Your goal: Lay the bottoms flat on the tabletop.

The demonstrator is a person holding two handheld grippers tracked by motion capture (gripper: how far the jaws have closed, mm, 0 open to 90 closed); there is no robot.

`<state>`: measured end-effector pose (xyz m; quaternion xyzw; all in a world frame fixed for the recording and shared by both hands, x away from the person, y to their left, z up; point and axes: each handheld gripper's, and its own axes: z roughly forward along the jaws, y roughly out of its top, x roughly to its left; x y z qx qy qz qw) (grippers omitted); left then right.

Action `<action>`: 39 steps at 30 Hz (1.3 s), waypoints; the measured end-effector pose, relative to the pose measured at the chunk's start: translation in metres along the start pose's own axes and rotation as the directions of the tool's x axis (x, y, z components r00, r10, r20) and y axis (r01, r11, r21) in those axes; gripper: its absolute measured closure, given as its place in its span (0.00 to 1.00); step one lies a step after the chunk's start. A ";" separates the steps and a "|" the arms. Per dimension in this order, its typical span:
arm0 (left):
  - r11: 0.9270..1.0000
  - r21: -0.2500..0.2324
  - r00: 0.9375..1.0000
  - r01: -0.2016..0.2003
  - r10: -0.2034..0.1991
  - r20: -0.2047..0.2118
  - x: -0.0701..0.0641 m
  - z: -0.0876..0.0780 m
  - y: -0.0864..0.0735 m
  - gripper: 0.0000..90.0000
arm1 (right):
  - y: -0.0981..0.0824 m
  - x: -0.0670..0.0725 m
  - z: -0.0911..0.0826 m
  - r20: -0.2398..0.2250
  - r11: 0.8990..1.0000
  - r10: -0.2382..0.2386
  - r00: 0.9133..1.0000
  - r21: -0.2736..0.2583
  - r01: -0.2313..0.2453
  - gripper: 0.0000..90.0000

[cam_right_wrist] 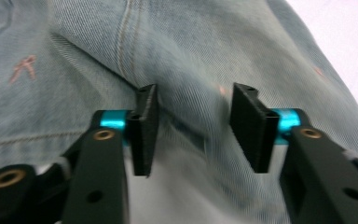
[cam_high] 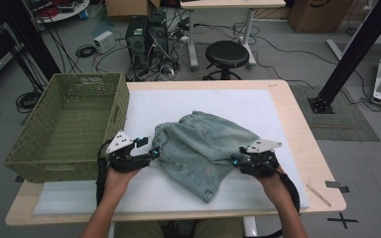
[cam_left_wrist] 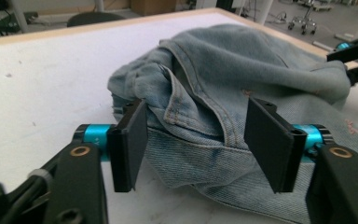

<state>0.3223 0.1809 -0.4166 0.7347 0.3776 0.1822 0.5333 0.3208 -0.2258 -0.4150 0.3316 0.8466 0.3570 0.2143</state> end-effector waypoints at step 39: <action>0.999 -0.042 0.999 -0.005 0.007 0.042 -0.005 0.006 -0.001 0.43 | -0.008 -0.012 0.028 0.110 0.997 0.054 0.992 0.048 -0.060 0.66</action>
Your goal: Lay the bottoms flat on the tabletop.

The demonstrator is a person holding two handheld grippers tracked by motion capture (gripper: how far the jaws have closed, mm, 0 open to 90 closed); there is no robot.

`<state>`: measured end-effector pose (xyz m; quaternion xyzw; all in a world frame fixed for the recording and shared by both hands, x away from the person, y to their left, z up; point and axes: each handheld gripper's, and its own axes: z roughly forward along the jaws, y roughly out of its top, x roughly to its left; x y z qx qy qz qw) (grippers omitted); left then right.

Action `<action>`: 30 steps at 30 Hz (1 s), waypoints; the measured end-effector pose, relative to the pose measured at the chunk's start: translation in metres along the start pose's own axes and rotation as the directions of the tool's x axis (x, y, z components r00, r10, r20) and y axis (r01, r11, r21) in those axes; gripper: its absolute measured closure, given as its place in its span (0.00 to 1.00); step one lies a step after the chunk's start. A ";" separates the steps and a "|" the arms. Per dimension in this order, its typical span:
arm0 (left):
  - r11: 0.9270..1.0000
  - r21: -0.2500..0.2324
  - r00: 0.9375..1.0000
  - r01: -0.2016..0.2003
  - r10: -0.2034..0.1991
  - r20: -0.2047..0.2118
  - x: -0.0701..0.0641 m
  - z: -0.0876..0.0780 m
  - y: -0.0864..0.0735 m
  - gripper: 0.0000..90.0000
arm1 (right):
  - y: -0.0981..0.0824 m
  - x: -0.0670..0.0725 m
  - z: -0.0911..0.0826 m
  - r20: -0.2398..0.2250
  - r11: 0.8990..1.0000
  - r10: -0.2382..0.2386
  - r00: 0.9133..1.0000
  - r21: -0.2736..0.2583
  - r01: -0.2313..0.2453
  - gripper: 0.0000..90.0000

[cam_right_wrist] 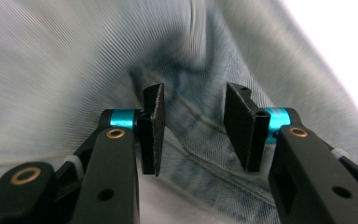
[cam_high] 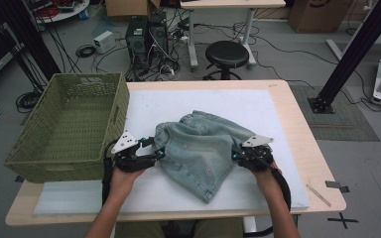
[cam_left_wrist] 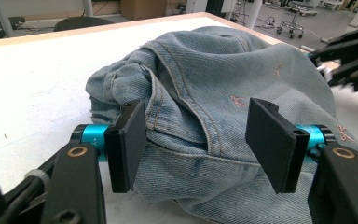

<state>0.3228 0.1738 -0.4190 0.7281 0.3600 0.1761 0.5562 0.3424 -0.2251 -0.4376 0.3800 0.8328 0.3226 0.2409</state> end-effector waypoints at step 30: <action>0.989 0.138 0.996 0.055 -0.046 -0.071 -0.015 0.020 -0.011 0.34 | -0.032 -0.025 -0.061 0.014 0.990 0.059 0.998 -0.125 -0.057 0.65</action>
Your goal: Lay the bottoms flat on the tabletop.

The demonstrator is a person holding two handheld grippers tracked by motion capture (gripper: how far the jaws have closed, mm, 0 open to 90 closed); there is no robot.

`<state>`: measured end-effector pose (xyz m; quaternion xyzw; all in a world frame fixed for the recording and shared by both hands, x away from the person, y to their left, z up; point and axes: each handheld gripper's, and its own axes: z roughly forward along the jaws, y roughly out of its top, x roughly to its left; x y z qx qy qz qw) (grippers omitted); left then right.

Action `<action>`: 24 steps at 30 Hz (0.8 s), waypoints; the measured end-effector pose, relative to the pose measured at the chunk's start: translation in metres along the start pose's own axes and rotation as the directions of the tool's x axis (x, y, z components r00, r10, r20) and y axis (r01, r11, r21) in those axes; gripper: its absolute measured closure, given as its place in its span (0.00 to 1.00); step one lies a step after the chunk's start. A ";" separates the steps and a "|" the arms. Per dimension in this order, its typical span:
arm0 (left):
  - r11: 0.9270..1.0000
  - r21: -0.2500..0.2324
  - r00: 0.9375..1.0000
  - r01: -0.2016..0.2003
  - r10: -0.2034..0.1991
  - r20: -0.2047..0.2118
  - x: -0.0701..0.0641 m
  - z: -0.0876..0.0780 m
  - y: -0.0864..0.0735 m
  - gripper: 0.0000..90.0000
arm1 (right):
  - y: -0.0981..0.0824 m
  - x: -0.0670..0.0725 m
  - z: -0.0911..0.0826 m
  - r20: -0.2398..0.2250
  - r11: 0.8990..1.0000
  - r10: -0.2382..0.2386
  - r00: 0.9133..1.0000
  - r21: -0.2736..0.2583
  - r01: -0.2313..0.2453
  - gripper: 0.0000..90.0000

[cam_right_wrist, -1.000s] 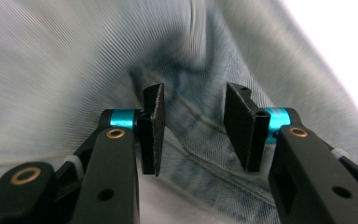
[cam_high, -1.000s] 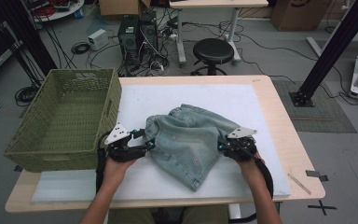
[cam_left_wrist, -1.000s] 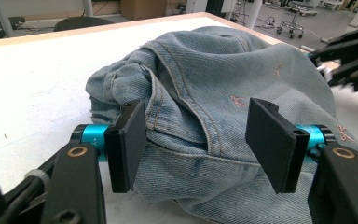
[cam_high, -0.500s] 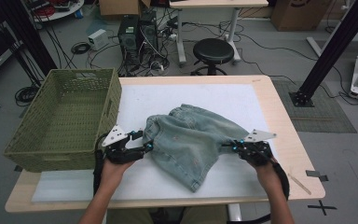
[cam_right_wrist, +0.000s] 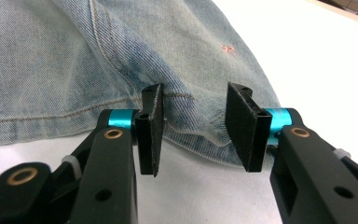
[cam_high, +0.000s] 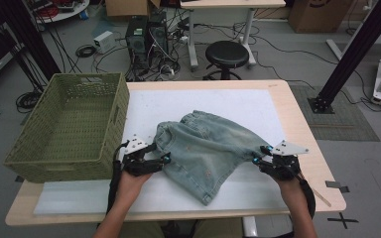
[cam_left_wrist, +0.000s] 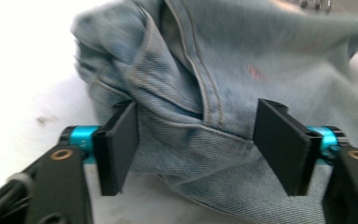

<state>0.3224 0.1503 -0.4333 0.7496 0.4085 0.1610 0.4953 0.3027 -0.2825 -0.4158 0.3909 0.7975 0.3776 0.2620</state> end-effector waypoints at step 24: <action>1.000 -0.002 0.987 0.000 -0.001 -0.159 0.042 0.011 0.048 0.91 | -0.008 -0.003 -0.004 0.008 0.999 0.043 0.999 -0.015 -0.042 0.66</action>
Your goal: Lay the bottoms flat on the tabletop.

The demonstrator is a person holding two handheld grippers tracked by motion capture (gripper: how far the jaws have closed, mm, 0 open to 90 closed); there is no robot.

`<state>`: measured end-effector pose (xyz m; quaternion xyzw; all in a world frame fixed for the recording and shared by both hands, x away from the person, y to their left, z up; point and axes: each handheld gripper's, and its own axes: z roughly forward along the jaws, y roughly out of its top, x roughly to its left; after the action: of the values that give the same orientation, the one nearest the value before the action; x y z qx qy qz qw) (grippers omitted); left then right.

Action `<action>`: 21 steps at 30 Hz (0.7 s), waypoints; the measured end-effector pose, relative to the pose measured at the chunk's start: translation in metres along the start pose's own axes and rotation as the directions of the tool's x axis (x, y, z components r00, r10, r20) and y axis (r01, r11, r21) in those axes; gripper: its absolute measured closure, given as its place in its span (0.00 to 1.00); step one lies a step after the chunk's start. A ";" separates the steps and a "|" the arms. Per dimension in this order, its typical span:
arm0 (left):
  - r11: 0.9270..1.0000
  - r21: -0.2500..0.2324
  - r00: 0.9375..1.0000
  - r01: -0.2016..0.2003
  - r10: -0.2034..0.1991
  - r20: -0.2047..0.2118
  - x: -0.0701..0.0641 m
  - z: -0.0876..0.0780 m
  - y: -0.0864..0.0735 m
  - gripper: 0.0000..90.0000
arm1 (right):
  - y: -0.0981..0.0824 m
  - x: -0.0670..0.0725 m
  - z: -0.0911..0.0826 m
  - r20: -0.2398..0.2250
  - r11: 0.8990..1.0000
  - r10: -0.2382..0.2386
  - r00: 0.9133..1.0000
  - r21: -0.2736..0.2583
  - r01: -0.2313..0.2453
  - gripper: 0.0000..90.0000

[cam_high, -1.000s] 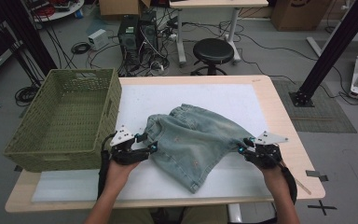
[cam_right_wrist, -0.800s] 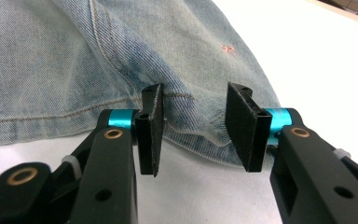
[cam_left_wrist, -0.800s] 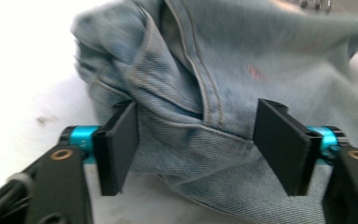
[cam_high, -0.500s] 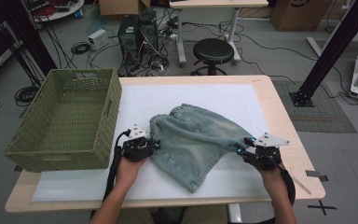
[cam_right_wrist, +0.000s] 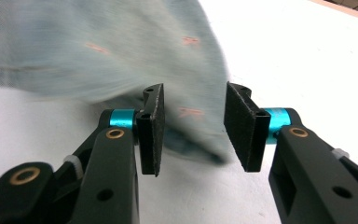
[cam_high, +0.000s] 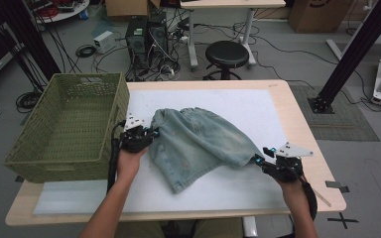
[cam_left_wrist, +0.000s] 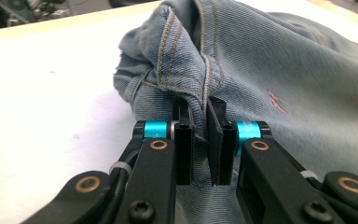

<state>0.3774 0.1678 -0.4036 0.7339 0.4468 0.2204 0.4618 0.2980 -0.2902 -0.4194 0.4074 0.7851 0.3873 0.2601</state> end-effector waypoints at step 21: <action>0.994 -0.081 0.993 0.075 -0.067 0.093 0.006 -0.013 -0.018 0.37 | 0.011 0.002 0.002 -0.021 0.998 0.031 0.999 -0.045 -0.032 0.60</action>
<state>0.3631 0.1826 -0.4141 0.7066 0.4416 0.1890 0.5196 0.3034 -0.2840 -0.4120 0.4097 0.7723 0.4131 0.2550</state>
